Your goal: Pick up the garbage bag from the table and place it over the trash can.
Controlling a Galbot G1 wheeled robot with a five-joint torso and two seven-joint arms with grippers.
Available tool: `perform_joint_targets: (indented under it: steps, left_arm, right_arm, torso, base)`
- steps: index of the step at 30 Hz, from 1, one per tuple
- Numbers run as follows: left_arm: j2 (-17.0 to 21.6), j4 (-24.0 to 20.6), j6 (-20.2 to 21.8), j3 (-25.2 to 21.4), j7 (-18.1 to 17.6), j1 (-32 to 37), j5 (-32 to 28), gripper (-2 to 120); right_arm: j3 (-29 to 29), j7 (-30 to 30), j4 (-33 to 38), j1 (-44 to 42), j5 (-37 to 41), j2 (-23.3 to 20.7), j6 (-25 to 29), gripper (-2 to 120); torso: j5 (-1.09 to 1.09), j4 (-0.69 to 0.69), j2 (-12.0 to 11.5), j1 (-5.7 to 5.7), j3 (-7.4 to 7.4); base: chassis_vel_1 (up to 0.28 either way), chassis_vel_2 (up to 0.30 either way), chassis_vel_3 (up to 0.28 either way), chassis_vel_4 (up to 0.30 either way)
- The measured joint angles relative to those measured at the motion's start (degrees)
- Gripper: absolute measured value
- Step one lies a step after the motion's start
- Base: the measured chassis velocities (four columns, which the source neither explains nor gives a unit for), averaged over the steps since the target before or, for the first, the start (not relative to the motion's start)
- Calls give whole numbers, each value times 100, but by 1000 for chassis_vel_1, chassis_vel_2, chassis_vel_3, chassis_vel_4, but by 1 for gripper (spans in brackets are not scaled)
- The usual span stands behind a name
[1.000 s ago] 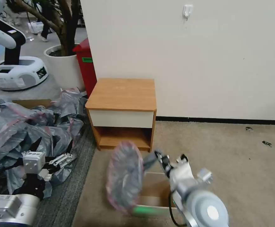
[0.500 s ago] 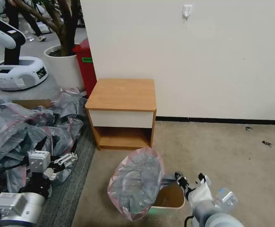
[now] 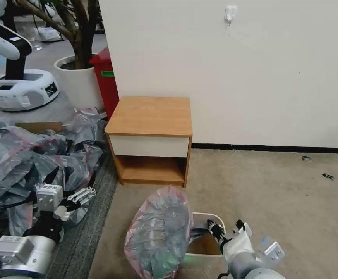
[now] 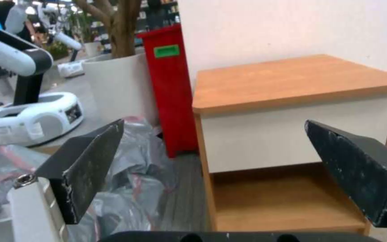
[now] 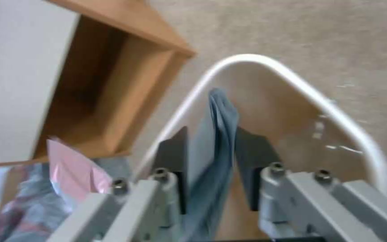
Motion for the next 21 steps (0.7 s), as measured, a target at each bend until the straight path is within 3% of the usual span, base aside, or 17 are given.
perform_joint_targets:
  steps: [6, 12, 14, 15, 18, 19, 21]
  left_arm:
    - [-29, 0, 25, 58, 67, -42, -9, 100]
    - [24, 0, 105, 111, 181, -31, -11, 100]
    - [116, 0, 238, 183, 242, -28, -20, 100]
    - [116, 0, 238, 183, 242, -28, -20, 100]
    - [466, 0, 689, 419, 333, -24, -79, 100]
    - [466, 0, 689, 419, 333, -24, -79, 100]
    - [708, 0, 890, 744, 335, -129, -124, 100]
  right_arm:
    - [-195, 787, 174, 34, -269, -72, 272, 50]
    - [10, 518, 360, 36, -713, -92, 242, 70]
    - [322, -188, 367, 16, -1079, -38, 25, 80]
    - [322, -188, 367, 16, -1079, -38, 25, 80]
    - [754, -1782, 110, 102, -2221, -112, 91, 96]
    - [754, -1782, 110, 102, -2221, -112, 91, 96]
    - [1114, -3024, -307, 110, -2684, -269, 250, 100]
  torso:
    - [0, 0, 0, 0, 0]
    - [1, 0, 0, 0, 0]
    - [0, 0, 0, 0, 0]
    - [0, 0, 0, 0, 0]
    - [1, 0, 0, 0, 0]
    - [1, 0, 0, 0, 0]
    - [1, 0, 0, 0, 1]
  base:
    - [0, 0, 0, 0]
    - [0, 0, 0, 0]
    - [0, 0, 0, 0]
    - [0, 0, 0, 0]
    - [0, 0, 0, 0]
    - [0, 0, 0, 0]
    - [0, 0, 0, 0]
